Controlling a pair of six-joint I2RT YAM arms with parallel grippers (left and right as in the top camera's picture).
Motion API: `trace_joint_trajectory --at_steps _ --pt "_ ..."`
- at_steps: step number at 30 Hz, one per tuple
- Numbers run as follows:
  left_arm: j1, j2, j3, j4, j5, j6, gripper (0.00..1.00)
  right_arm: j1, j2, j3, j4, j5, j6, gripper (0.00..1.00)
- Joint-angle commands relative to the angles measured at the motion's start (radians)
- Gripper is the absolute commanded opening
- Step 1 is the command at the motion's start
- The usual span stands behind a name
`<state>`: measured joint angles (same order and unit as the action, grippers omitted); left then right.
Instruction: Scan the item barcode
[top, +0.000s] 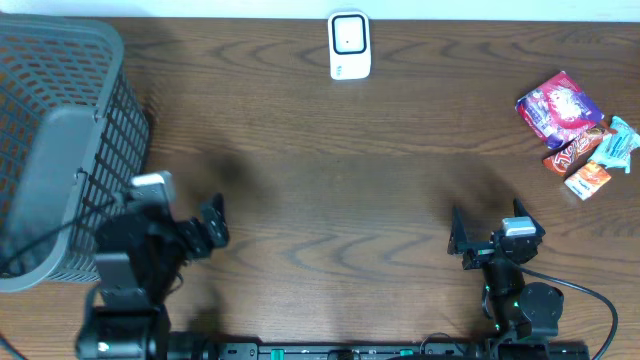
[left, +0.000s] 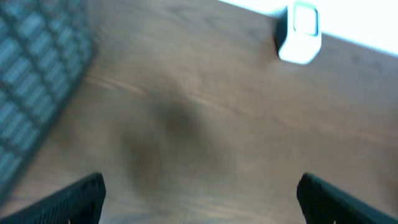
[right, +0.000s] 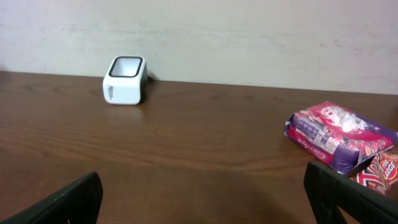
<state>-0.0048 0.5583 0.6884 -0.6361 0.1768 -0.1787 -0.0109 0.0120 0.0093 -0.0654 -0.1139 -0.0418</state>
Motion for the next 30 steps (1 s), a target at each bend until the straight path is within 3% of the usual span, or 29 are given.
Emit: trace_joint_trajectory --at_steps 1,9,16,24,30 --pt "-0.037 -0.093 -0.114 0.019 -0.006 0.044 0.98 -0.01 -0.007 -0.004 -0.002 0.007 -0.016 0.99" --pt "-0.045 -0.343 -0.301 0.094 -0.002 0.044 0.98 -0.01 -0.007 -0.004 -0.002 0.007 -0.016 0.99" --pt "-0.045 -0.51 -0.507 0.392 -0.003 0.045 0.98 -0.01 -0.007 -0.004 -0.002 0.007 -0.016 0.99" --pt "-0.045 -0.557 -0.685 0.789 -0.006 0.055 0.98 -0.01 -0.007 -0.004 -0.002 0.007 -0.016 0.99" --pt "-0.045 -0.557 -0.684 0.769 -0.01 0.108 0.98 -0.01 -0.006 -0.004 -0.002 0.007 -0.016 0.99"
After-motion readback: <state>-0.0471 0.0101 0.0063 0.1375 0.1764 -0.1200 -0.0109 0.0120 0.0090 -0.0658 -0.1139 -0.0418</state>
